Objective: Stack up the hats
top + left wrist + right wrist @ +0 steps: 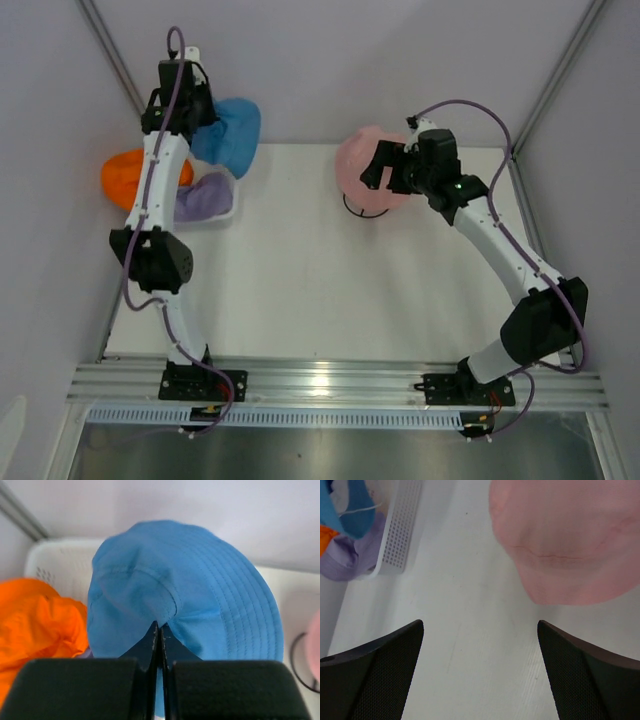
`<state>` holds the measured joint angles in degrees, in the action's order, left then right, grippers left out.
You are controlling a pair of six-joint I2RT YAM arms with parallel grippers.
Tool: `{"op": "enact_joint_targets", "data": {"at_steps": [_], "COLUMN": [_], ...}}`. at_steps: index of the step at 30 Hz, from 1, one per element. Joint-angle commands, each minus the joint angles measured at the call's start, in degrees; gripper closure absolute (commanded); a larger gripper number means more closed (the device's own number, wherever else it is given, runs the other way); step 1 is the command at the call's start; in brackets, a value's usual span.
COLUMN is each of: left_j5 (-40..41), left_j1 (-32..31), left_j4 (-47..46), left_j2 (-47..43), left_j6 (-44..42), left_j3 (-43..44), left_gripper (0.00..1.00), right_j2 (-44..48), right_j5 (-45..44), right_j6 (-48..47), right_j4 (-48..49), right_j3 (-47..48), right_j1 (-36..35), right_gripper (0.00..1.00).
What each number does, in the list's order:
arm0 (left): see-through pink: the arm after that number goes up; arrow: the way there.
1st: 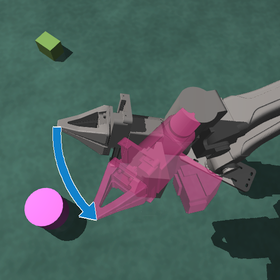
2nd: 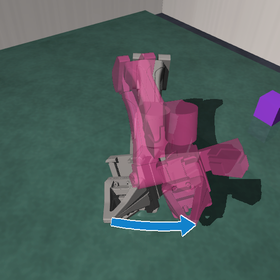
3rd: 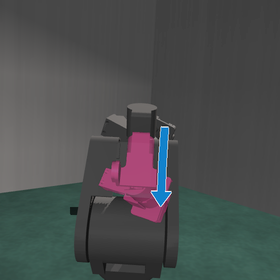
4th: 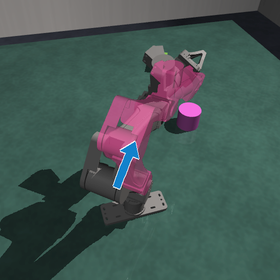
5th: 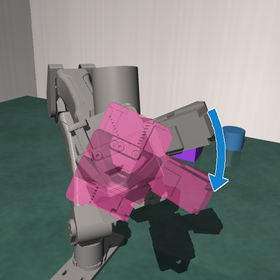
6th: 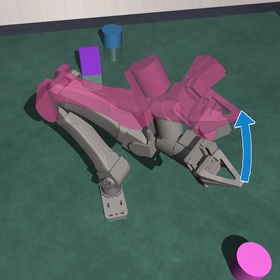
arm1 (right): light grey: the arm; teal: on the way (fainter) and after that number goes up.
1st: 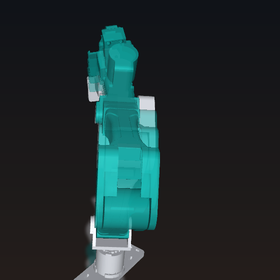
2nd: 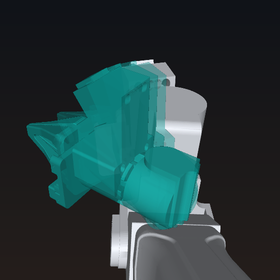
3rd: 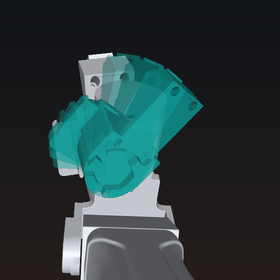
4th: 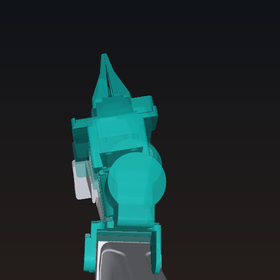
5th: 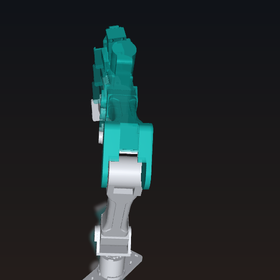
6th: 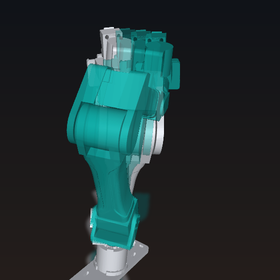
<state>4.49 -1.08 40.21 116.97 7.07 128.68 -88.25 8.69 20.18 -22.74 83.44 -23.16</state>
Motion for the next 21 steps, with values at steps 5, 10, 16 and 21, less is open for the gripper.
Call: {"op": "enact_joint_targets", "data": {"at_steps": [5, 10, 16, 21], "left_j5": [1.6, 2.6, 8.7, 19.0], "left_j1": [-12.9, -21.7, -31.7, -39.4], "left_j4": [0.6, 0.1, -1.0, -7.4], "left_j2": [-16.6, -17.0, -11.0, -4.0], "left_j6": [-9.7, -13.3, -19.4, -28.3], "left_j3": [3.0, 3.7, 9.3, 12.2], "left_gripper": [0.99, 0.99, 0.99, 0.99], "right_j2": [13.5, 20.1, 23.1, 24.1], "right_j5": [9.9, 6.8, 7.0, 10.7], "right_j6": [12.3, 6.7, 4.3, 6.3], "right_j4": [11.7, 7.4, 2.7, 5.9], "right_j3": [-7.8, -9.9, -10.8, -16.5], "right_j1": [16.8, 22.5, 31.8, 37.4], "right_gripper": [0.0, 0.0, 0.0, 0.0]}}
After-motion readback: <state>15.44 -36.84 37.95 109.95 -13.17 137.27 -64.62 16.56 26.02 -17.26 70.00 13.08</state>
